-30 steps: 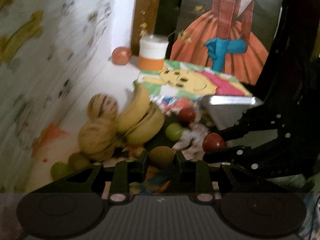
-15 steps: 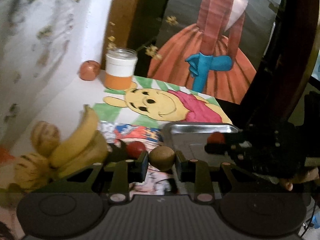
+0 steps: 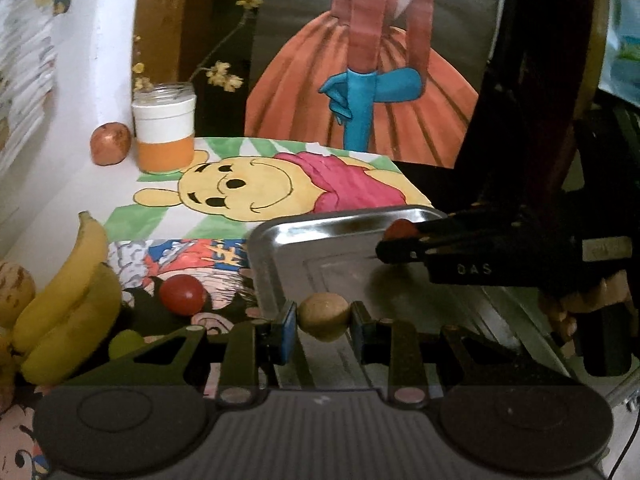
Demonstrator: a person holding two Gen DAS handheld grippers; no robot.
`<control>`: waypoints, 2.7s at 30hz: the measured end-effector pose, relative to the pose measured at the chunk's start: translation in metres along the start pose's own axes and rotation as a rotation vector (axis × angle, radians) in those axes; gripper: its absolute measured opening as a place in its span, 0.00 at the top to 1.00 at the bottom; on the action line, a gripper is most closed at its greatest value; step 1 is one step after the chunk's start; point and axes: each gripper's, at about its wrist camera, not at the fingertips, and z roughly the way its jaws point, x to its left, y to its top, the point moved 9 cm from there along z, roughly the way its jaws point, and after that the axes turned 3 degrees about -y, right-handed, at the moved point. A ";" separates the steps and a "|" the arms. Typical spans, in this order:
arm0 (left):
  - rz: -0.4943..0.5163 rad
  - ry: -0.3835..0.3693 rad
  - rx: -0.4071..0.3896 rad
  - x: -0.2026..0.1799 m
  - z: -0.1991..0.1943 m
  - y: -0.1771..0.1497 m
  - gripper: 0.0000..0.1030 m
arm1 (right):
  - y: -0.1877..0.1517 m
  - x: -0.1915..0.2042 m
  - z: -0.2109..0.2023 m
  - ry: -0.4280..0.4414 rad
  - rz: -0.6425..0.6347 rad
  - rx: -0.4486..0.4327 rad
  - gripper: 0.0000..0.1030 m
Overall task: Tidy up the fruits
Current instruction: 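Carry the tomato with the right tool while the left tool carries the brown fruit over the tray, then open the right tool to drop the tomato while the left tool drops the brown fruit in the tray, then move both open tools back from the tray to the fruit pile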
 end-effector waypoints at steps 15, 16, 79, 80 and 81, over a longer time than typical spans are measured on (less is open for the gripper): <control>0.049 0.014 0.029 -0.008 0.010 -0.007 0.70 | -0.002 0.001 0.006 0.003 0.001 0.018 0.69; 0.045 0.012 0.032 -0.008 0.011 -0.007 0.70 | -0.002 0.001 0.006 0.004 0.001 0.018 0.69; -0.149 0.254 -0.048 0.037 -0.207 -0.103 0.00 | -0.107 0.135 -0.190 -0.070 0.234 0.073 0.01; -0.148 0.260 -0.039 0.038 -0.207 -0.105 0.00 | -0.109 0.138 -0.189 -0.065 0.238 0.084 0.01; -0.149 0.265 -0.031 0.039 -0.207 -0.107 0.00 | -0.111 0.141 -0.187 -0.059 0.241 0.096 0.01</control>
